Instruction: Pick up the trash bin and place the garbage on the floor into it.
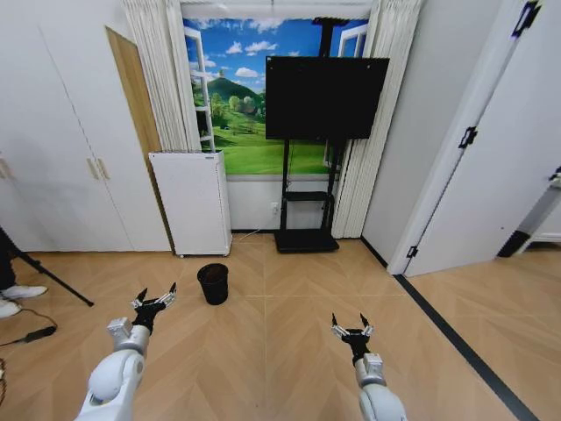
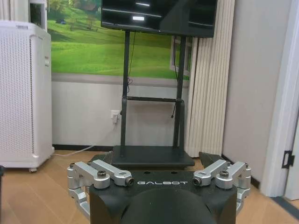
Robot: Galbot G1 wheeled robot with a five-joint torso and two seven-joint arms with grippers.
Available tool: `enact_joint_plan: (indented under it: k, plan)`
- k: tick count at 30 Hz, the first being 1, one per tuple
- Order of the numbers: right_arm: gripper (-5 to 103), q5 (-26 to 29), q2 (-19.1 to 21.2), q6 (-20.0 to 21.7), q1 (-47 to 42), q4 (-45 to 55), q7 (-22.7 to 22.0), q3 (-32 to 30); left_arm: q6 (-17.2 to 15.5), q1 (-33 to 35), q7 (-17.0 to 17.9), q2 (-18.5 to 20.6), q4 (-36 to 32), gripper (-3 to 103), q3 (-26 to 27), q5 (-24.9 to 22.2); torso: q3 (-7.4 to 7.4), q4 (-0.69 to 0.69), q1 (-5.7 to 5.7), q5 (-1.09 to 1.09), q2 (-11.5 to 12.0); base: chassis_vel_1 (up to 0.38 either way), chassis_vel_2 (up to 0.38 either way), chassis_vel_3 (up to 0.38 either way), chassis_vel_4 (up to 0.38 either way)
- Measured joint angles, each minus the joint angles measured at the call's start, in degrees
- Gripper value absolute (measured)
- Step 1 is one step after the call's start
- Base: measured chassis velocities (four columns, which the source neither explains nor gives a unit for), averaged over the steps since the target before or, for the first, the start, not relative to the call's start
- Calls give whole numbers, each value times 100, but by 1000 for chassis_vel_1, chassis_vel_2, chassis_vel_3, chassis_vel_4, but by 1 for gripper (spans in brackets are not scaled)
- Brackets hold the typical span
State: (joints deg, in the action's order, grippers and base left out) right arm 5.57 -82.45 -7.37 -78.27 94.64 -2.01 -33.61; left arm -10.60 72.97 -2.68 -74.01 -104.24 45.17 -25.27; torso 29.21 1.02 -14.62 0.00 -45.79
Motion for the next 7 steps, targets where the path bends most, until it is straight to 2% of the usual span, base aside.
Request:
enact_joint_plan:
  k: [1, 3, 7]
  plan:
    - [100, 0, 0, 0, 0, 0, 0, 0, 0, 0, 0, 0, 0, 100, 0, 0, 0, 0, 0, 0, 0, 0, 0, 0, 0]
    - [100, 635, 13, 385, -99, 327, 212, 4, -30, 61, -37, 21, -93, 100, -32, -5, 0, 0, 0, 0, 0, 0, 0, 0, 0]
    - [100, 915, 13, 526, -152, 510, 310, -6, -71, 117, -83, 29, -185, 100, -70, -9, 0, 1, 0, 0, 0, 0, 0, 0, 0]
